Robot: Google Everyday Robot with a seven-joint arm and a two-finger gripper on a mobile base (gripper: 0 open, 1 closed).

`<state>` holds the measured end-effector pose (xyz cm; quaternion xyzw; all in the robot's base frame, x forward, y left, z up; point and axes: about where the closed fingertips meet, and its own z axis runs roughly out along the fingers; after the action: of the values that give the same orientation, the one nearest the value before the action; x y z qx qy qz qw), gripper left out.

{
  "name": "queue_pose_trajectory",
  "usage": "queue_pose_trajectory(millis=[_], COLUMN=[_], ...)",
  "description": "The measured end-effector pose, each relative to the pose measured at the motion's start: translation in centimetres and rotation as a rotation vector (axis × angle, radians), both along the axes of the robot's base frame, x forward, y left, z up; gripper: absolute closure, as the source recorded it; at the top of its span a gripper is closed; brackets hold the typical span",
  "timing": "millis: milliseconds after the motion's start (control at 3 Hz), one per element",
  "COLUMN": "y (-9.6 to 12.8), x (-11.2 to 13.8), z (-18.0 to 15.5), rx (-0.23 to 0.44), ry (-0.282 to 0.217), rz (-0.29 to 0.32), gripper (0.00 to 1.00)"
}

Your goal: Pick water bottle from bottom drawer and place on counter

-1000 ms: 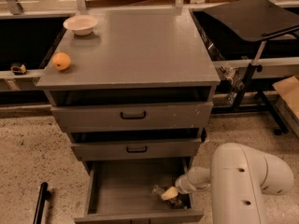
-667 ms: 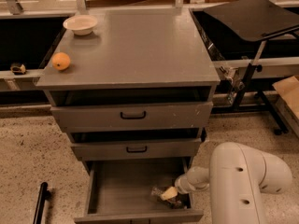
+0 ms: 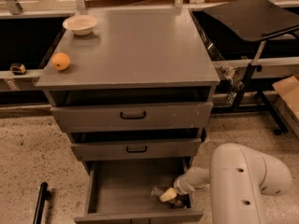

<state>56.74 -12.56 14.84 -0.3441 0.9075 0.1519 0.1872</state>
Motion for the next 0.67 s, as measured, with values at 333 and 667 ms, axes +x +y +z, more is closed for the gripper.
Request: queue_pose_trajectory(millis=[333, 667], y=[0.5, 1.9], x=[-0.4, -1.1], z=[-0.3, -0.6], rx=[0.013, 0.024], ry=[-0.010, -0.023], rz=[0.065, 0.170], gripper=[0.00, 0.00])
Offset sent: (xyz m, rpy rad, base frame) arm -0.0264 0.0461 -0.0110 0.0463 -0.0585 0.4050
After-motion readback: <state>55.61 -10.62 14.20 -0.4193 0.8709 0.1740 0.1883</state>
